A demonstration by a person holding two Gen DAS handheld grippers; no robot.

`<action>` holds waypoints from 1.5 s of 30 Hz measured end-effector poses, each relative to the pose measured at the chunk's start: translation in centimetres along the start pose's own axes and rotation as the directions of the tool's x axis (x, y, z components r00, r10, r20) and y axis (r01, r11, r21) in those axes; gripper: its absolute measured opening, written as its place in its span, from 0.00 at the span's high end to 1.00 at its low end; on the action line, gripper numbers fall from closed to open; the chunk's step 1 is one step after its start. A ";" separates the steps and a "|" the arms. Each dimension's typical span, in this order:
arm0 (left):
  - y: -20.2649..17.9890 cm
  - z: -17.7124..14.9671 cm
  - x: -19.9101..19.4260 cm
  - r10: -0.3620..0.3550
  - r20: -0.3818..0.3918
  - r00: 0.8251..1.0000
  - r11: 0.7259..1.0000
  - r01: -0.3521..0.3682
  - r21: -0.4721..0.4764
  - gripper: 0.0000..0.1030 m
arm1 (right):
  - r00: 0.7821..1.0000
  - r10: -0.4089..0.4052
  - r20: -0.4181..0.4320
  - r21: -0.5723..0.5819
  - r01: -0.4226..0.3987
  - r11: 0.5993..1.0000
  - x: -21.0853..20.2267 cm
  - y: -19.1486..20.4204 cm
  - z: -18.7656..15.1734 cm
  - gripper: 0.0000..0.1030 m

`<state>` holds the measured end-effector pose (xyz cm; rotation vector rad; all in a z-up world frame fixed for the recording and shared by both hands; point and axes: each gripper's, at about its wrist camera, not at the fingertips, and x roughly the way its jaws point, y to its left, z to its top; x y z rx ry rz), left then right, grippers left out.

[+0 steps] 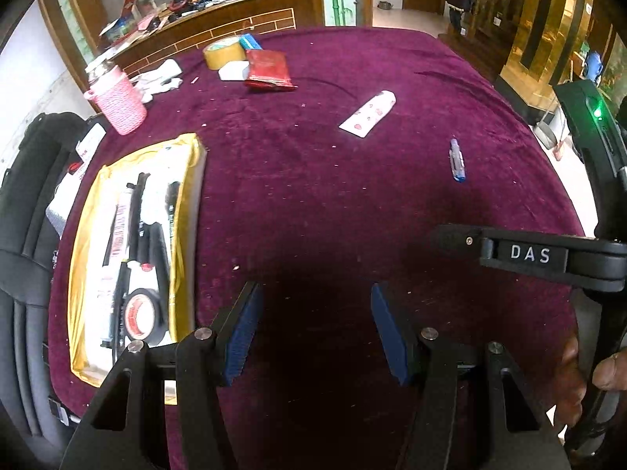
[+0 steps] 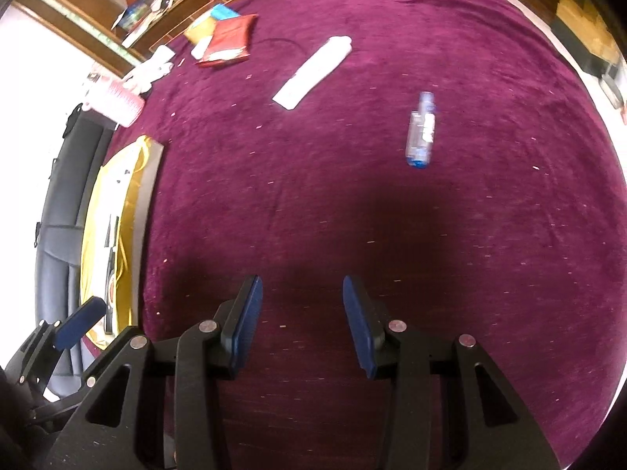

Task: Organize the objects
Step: 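Open both grippers and move them back over the carpet toward the remaining items, then grasp the ROSE hand-cream tube with the left gripper while the right grasps the clear bottle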

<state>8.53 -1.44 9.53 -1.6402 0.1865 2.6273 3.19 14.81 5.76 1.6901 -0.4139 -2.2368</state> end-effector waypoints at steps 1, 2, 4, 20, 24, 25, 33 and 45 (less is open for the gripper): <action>-0.3 0.1 0.1 0.001 -0.003 1.000 1.000 -0.001 0.003 0.50 | 1.000 0.000 0.000 0.006 0.000 1.000 -0.1 -0.4 0.1 0.60; -0.6 0.2 0.3 0.002 -0.007 1.000 1.000 -0.002 0.006 0.50 | 1.000 0.001 0.001 0.016 -0.001 1.000 -0.2 -0.9 0.2 0.60; -1.1 0.5 0.7 0.000 -0.017 1.000 1.000 0.000 0.010 0.50 | 1.000 0.005 0.002 0.034 -0.005 0.999 -0.4 -2.0 0.3 0.60; -2.0 10.2 7.5 -0.075 -0.007 0.997 0.995 0.075 0.066 0.50 | 0.999 -0.017 0.031 0.189 0.011 0.982 -2.4 -9.9 0.7 0.60; -2.5 13.7 9.5 -0.094 0.024 0.995 0.991 0.091 0.099 0.50 | 0.999 -0.027 0.037 0.212 0.019 0.977 -2.9 -11.3 0.2 0.60; -2.5 14.2 9.9 -0.104 0.028 0.994 0.989 0.101 0.104 0.50 | 0.999 -0.030 0.038 0.216 0.021 0.976 -3.0 -11.5 0.2 0.60; -4.2 18.5 15.4 -0.146 0.001 0.989 0.982 0.144 0.125 0.50 | 0.998 -0.036 0.051 0.243 0.023 0.970 -3.9 -12.8 -0.5 0.60; -6.0 20.3 18.2 -0.140 0.014 0.990 0.974 0.135 0.184 0.49 | 0.996 -0.048 0.074 0.254 0.028 0.967 -4.9 -13.1 -0.6 0.60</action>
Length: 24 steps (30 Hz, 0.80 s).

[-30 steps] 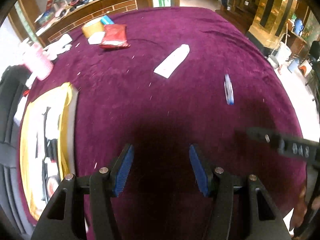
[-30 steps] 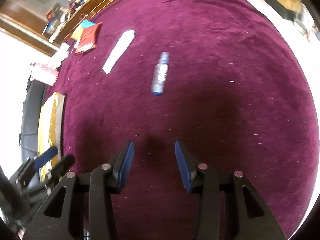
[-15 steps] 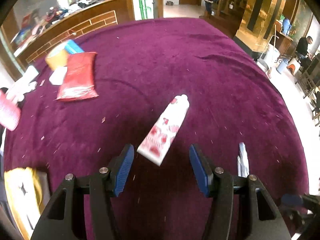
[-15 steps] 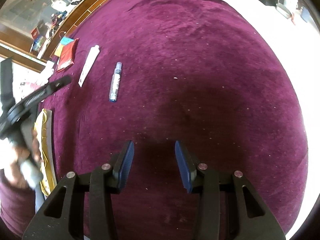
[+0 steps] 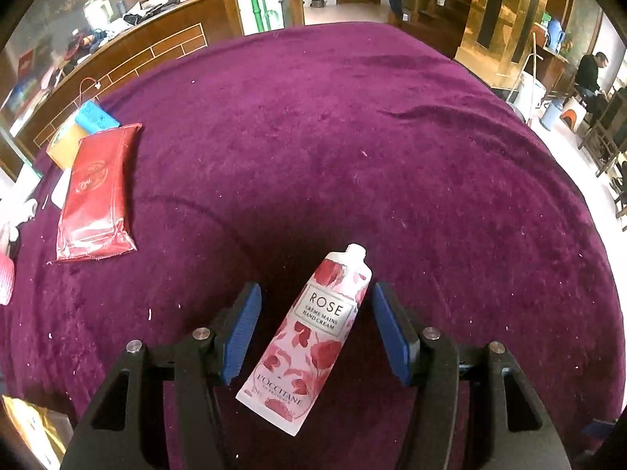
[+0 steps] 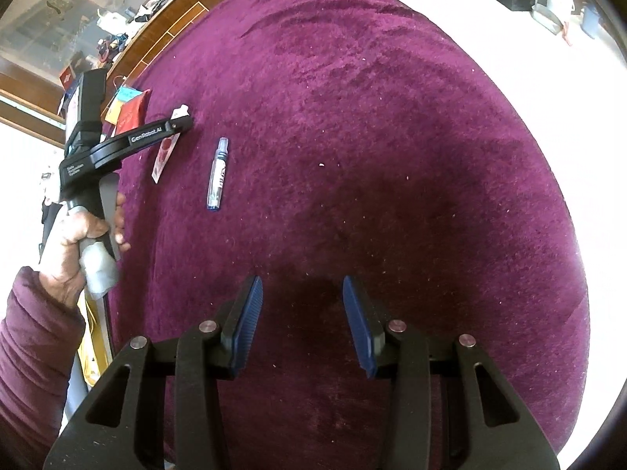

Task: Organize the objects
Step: 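Grasp the ROSE hand-cream tube with the left gripper while the right grasps the clear bottle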

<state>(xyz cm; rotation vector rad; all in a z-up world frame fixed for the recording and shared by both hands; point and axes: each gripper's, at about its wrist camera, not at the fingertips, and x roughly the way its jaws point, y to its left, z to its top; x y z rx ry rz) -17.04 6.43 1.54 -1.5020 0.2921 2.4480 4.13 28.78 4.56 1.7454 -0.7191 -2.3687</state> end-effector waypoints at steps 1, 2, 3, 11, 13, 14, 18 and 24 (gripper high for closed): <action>0.1 -0.2 -0.2 -0.013 -0.003 1.000 1.000 0.013 -0.003 0.55 | 1.000 -0.001 0.000 -0.001 0.001 1.000 0.0 0.1 0.1 0.60; 0.1 -0.4 -0.4 -0.041 -0.005 0.999 0.999 0.041 -0.006 0.64 | 1.000 -0.003 -0.002 -0.003 0.003 1.000 0.1 0.3 0.1 0.60; -0.1 -0.6 -0.5 -0.032 -0.002 0.999 0.999 0.032 -0.003 0.68 | 1.000 -0.005 -0.004 -0.008 0.005 1.000 0.3 0.5 0.2 0.60; 1.1 -3.9 -3.7 -0.083 0.022 0.996 0.996 0.084 -0.037 0.73 | 1.000 -0.025 -0.007 -0.089 0.024 0.996 1.7 3.3 2.0 0.60; 1.6 -4.5 -4.8 -0.099 0.036 0.994 0.992 0.101 -0.071 0.73 | 0.999 -0.034 0.007 -0.126 0.035 0.991 2.1 4.4 3.0 0.60; 2.1 -5.2 -5.9 -0.112 0.045 0.993 0.989 0.116 -0.093 0.73 | 0.999 -0.041 0.011 -0.140 0.042 0.989 2.4 4.8 3.3 0.60; 3.4 -7.3 -9.3 -0.146 0.089 0.985 0.979 0.157 -0.132 0.74 | 0.998 -0.062 0.024 -0.208 0.066 0.976 4.1 7.2 4.8 0.60; 4.5 -10.8 -13.2 -0.185 0.138 0.973 0.960 0.209 -0.187 0.76 | 0.990 -0.131 0.051 -0.304 0.140 0.942 7.4 10.2 6.1 0.60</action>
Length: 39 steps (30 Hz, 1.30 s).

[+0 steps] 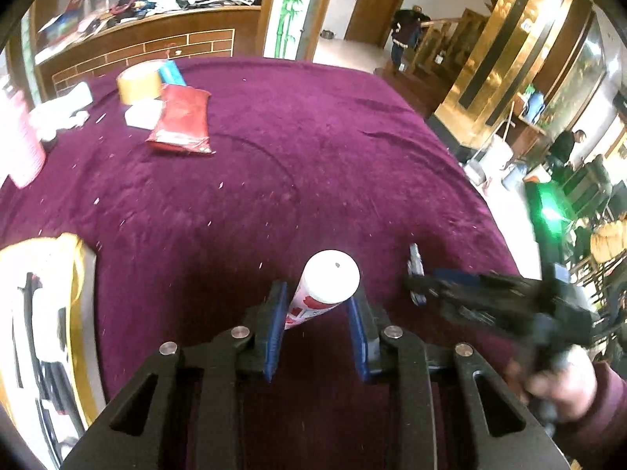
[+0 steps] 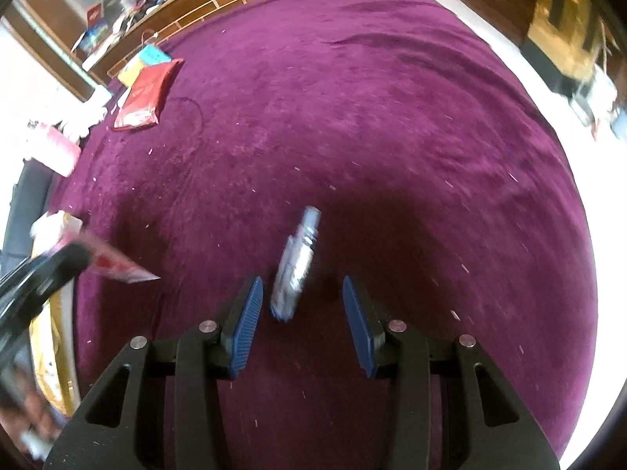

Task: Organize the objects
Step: 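Grasp the ROSE hand-cream tube with the left gripper while the right grasps the clear bottle, then carry the tube into the tray with the left gripper while the right carries the bottle there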

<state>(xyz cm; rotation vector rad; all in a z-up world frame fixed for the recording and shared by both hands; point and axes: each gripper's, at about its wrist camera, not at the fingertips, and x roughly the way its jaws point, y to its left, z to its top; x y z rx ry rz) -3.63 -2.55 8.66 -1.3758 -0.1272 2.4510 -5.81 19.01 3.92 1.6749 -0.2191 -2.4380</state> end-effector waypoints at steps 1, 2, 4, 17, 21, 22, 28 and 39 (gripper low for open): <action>0.2 -0.2 -0.3 -0.001 0.004 1.000 1.000 0.001 -0.005 0.76 | 1.000 -0.016 0.019 -0.020 0.017 1.000 0.1 0.3 0.1 0.60; 0.3 -0.7 -0.8 -0.002 0.009 1.000 1.000 0.002 -0.012 0.77 | 0.999 -0.038 0.029 -0.051 0.039 0.998 0.4 0.9 0.3 0.60; 1.1 -1.3 -1.6 -0.023 0.020 1.000 0.999 0.024 -0.040 0.77 | 0.996 -0.076 0.040 -0.080 0.079 0.994 0.7 1.6 0.7 0.61; 6.6 -4.4 -8.4 -0.065 0.136 0.989 0.982 0.087 -0.166 0.77 | 0.997 0.079 0.014 0.008 -0.080 0.997 -2.2 2.6 -1.3 0.88; 9.4 -6.2 -11.1 -0.059 0.167 0.984 0.971 0.096 -0.218 0.77 | 0.990 0.143 0.012 -0.019 -0.143 0.990 -4.1 5.7 -2.4 0.88; 10.1 -6.6 -11.9 -0.057 0.174 0.983 0.968 0.097 -0.231 0.77 | 0.987 0.162 0.010 -0.030 -0.162 0.986 -4.6 6.9 -2.7 0.88; 14.6 -9.4 -16.8 -0.020 0.208 0.978 0.952 0.082 -0.296 0.76 | 0.960 0.279 -0.018 -0.079 -0.280 0.957 -5.5 14.0 -4.1 0.88; 21.6 -15.2 -20.8 0.073 0.120 0.990 0.926 -0.023 -0.376 0.76 | 0.909 0.388 -0.150 -0.220 -0.414 0.884 -3.6 27.6 -8.3 0.88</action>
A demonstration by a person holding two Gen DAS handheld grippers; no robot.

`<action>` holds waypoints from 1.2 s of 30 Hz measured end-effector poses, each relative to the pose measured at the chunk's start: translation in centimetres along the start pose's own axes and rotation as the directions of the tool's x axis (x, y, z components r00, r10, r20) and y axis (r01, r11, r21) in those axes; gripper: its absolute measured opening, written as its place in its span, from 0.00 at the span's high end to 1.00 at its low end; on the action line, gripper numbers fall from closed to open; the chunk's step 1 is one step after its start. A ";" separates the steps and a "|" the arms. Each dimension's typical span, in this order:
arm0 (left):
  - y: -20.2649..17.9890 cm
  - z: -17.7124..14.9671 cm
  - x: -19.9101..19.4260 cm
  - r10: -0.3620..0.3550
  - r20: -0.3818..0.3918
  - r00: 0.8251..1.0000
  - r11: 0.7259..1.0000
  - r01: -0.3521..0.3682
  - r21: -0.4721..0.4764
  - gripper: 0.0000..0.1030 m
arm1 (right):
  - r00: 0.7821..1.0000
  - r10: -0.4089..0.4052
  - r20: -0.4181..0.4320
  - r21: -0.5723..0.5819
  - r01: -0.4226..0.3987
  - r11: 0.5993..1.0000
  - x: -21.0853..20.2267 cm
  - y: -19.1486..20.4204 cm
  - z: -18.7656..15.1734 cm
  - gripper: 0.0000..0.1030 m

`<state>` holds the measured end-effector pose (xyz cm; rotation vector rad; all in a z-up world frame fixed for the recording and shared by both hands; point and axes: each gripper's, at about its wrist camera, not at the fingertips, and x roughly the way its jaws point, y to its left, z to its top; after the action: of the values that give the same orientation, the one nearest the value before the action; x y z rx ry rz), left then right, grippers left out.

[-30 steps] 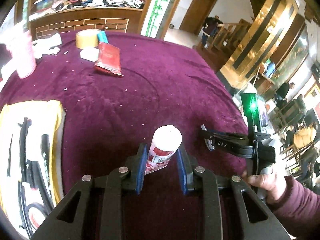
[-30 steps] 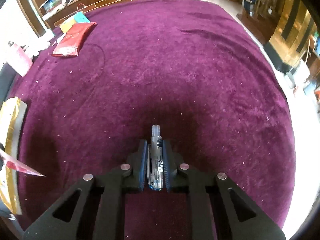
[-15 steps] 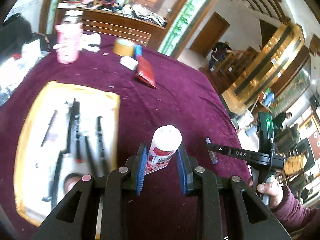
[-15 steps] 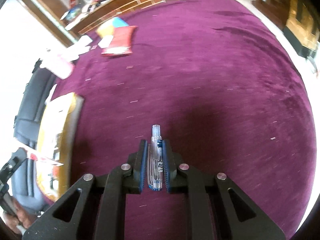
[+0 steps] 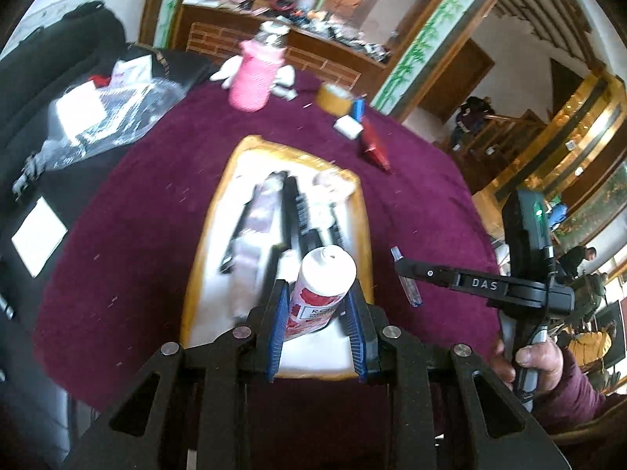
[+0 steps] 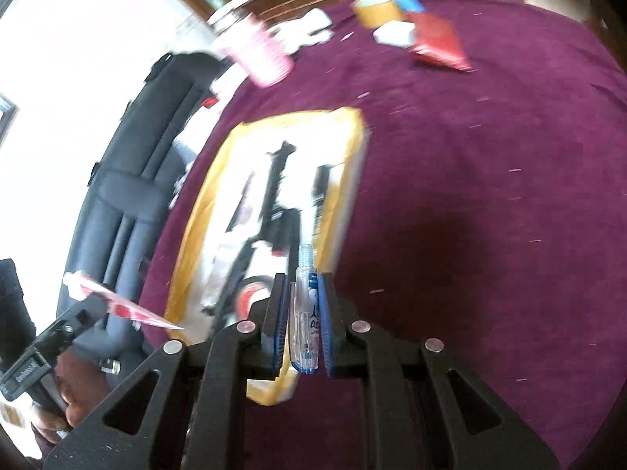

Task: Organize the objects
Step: 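Carry the tube into the tray with the left gripper while the right carries the bottle there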

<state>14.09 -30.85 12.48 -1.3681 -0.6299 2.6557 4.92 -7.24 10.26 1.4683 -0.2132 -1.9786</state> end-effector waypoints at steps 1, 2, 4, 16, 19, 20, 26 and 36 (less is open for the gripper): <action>0.5 0.0 0.2 0.009 -0.010 1.000 1.000 -0.009 -0.004 0.76 | 1.000 0.009 -0.014 -0.008 -0.009 1.000 0.7 0.7 -0.1 0.88; 1.1 0.0 0.5 0.023 -0.023 0.999 1.000 -0.023 -0.008 0.76 | 0.999 0.017 -0.029 -0.017 -0.018 1.000 1.4 1.5 -0.3 0.88; 2.1 0.0 1.4 0.053 -0.056 0.997 0.998 -0.054 -0.011 0.76 | 0.998 0.026 -0.053 -0.041 -0.028 0.999 2.6 3.1 -0.5 0.88; 4.2 0.7 8.9 0.143 -0.205 0.968 0.989 -0.136 0.051 0.77 | 0.992 0.019 -0.127 -0.050 -0.026 0.998 7.4 5.6 -0.1 0.87; 4.2 0.6 9.7 0.204 -0.204 0.958 0.978 -0.189 0.092 0.78 | 0.992 0.005 -0.124 -0.029 -0.009 1.000 8.4 5.2 0.8 0.87; 4.2 0.6 9.9 0.232 -0.197 0.953 0.971 -0.213 0.111 0.78 | 0.992 0.005 -0.125 -0.021 -0.007 1.000 8.4 5.0 1.0 0.87; 4.6 0.8 9.3 0.239 -0.181 0.954 0.968 -0.221 0.114 0.77 | 0.990 0.011 -0.141 0.037 -0.006 0.999 10.4 4.6 2.3 0.87; 4.4 1.6 6.5 0.220 -0.120 0.968 0.974 -0.210 0.091 0.64 | 0.987 0.010 -0.163 0.145 0.014 0.989 13.6 3.6 3.0 0.87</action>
<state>9.42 -33.65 6.64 -1.6559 -0.3799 2.6889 1.56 -18.73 2.33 1.7153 -0.2894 -1.8654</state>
